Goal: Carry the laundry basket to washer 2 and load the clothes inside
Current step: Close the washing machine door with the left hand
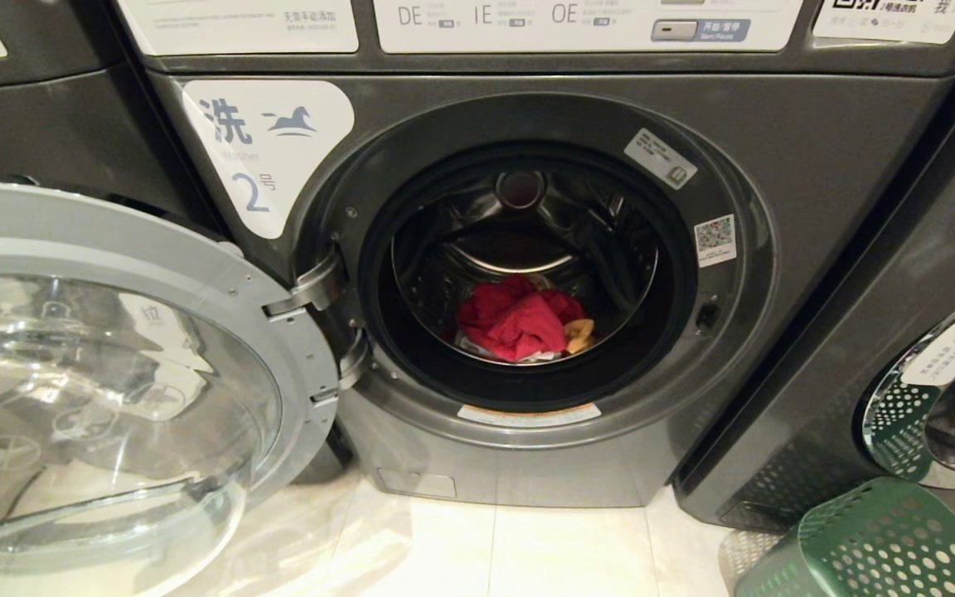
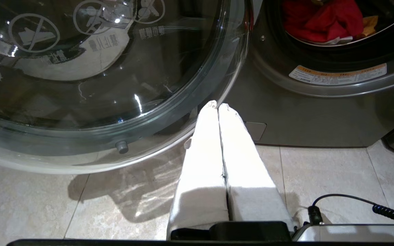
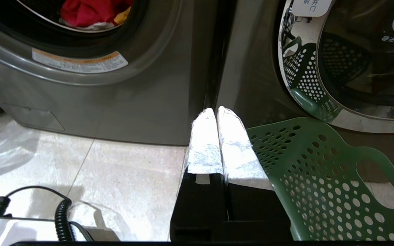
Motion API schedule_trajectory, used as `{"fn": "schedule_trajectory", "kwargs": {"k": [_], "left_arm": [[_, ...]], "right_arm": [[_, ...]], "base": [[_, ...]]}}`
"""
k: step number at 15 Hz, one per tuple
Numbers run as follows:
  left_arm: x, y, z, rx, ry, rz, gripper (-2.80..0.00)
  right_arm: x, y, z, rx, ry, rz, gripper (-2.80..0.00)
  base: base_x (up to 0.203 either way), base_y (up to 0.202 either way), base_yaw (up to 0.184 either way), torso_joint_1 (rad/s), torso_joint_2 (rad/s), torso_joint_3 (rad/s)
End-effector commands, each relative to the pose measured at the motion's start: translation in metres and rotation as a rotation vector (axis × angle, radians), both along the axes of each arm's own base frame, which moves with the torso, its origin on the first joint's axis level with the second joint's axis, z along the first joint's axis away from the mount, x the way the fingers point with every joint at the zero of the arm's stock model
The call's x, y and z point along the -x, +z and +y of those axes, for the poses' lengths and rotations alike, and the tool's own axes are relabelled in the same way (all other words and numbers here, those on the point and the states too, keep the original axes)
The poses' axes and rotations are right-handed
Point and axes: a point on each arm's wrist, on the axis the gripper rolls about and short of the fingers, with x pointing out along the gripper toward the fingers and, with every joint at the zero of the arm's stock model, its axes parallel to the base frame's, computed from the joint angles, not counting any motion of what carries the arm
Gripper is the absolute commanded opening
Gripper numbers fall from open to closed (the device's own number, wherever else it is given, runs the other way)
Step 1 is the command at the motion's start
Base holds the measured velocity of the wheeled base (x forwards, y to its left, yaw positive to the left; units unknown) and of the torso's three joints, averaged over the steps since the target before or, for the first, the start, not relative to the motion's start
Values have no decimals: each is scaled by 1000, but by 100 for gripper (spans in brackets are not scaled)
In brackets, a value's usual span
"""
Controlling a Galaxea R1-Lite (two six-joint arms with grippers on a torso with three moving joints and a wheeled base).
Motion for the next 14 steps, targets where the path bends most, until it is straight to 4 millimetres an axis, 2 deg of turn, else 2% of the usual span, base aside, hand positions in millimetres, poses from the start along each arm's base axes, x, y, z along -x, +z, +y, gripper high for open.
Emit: {"fn": "schedule_trajectory", "kwargs": {"k": [1,8,14], "left_arm": [[0,0,0,0,1,0,-280],[0,0,0,2,1,-1,-280],[0,0,0,2,2,0,-280]], "right_arm": [[0,0,0,-8,1,3,-280],[0,0,0,-13,1,0,-280],[0,1,0,-30,2,-1,-280]], "base": [[0,0,0,1,2,207],[0,0,0,3,1,201],[0,0,0,2,3,45]]}}
